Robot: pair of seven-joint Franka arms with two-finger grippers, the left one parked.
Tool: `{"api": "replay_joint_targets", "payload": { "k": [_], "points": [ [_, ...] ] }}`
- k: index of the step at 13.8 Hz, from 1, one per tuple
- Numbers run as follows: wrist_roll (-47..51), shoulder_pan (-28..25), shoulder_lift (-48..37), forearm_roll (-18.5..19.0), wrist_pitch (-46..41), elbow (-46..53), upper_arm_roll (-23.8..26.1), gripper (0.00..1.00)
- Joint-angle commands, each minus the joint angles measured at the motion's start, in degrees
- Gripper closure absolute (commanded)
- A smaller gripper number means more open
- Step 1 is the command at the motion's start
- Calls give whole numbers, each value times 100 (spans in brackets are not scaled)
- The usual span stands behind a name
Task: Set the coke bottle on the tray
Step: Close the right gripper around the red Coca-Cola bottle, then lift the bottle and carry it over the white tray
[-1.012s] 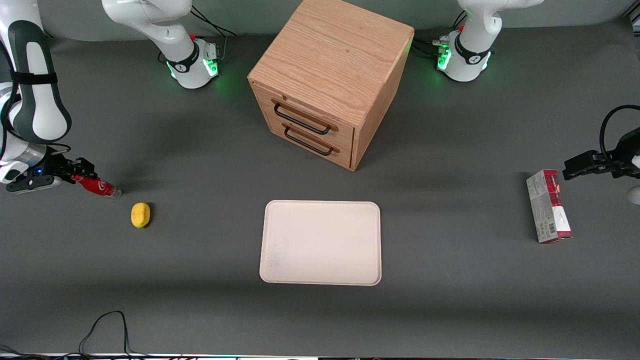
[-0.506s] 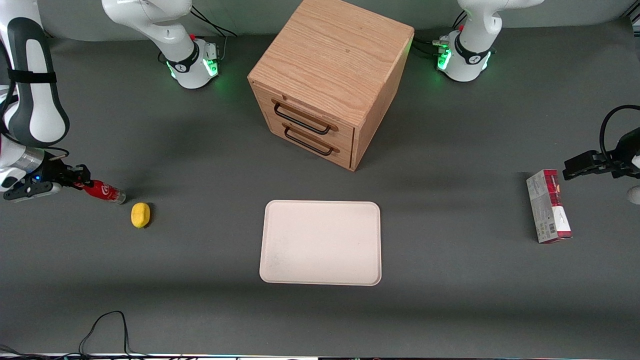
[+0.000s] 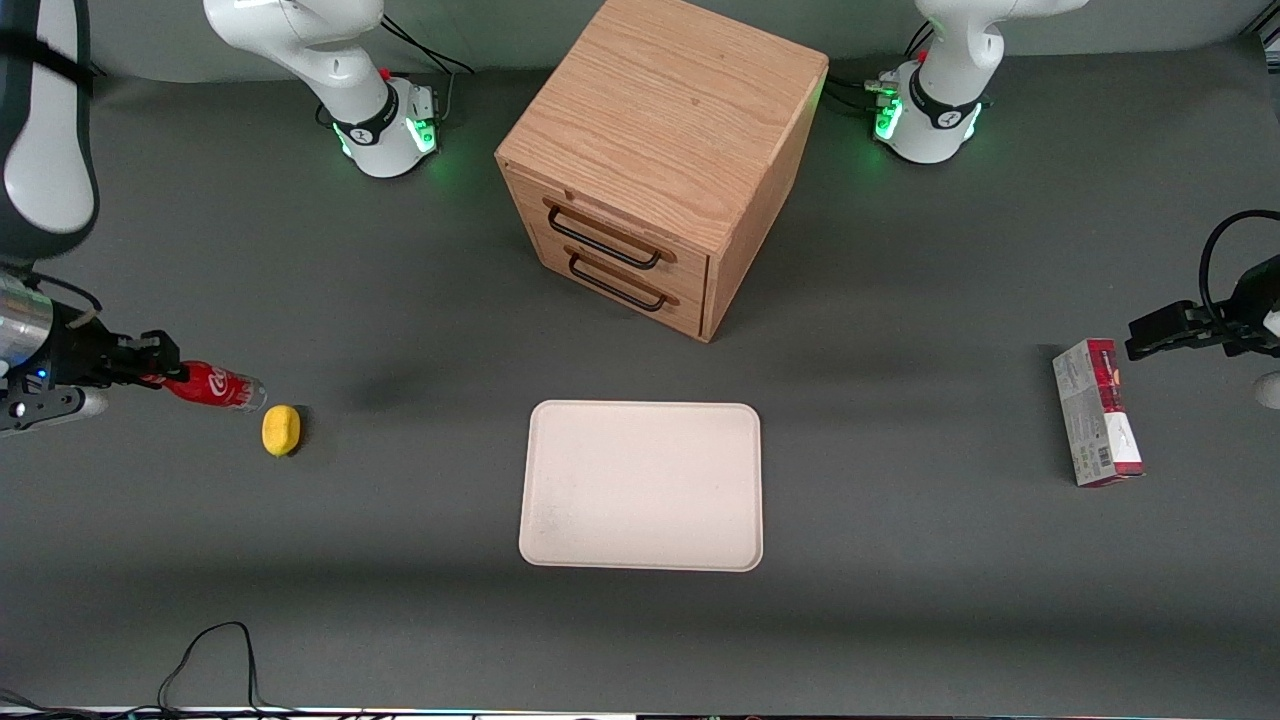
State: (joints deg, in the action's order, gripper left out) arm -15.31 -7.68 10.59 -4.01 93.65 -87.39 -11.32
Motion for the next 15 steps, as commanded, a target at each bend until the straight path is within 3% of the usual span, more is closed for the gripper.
{"api": "replay_joint_targets", "payload": {
  "k": [1,6,10,13,15],
  "points": [
    [720,56,636,76,-899,1546,628,100],
    [2485,56,1513,154,-1086,2796,2087,100],
    [3770,56,2613,1356,-298,3308,3669,100],
    [3886,-31,3246,1490,573,3273,3918,100],
    [3922,-94,3528,1892,882,3264,3953,100]
  ]
}}
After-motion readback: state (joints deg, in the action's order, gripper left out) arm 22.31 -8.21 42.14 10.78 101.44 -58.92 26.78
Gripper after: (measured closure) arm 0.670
